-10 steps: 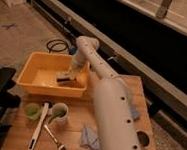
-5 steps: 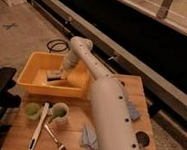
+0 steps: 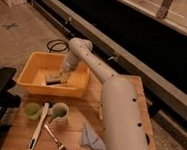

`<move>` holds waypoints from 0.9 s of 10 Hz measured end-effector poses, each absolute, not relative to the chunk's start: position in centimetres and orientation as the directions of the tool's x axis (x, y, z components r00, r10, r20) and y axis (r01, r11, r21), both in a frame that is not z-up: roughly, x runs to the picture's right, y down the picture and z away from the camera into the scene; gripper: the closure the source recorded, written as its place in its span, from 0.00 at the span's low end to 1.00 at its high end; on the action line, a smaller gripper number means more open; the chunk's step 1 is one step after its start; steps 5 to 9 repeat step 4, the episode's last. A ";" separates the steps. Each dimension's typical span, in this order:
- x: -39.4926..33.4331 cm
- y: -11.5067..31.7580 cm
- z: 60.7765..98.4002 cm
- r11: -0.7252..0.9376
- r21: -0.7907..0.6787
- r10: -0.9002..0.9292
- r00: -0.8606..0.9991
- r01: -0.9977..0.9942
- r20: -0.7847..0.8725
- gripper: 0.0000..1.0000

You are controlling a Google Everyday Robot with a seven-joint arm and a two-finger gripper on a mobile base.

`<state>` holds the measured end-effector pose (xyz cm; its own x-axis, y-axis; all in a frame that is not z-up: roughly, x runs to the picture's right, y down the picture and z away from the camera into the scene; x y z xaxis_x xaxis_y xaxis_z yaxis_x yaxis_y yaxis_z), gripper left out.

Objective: Wipe tray with eraser

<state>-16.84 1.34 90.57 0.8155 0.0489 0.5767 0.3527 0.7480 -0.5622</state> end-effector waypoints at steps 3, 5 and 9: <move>-13.9 1.0 92.5 0.723 -0.615 0.054 0.862 0.315 0.504 1.00; -13.9 0.6 93.5 0.721 -0.622 0.057 0.867 0.307 0.495 1.00; -13.9 0.6 93.5 0.721 -0.622 0.057 0.867 0.307 0.495 1.00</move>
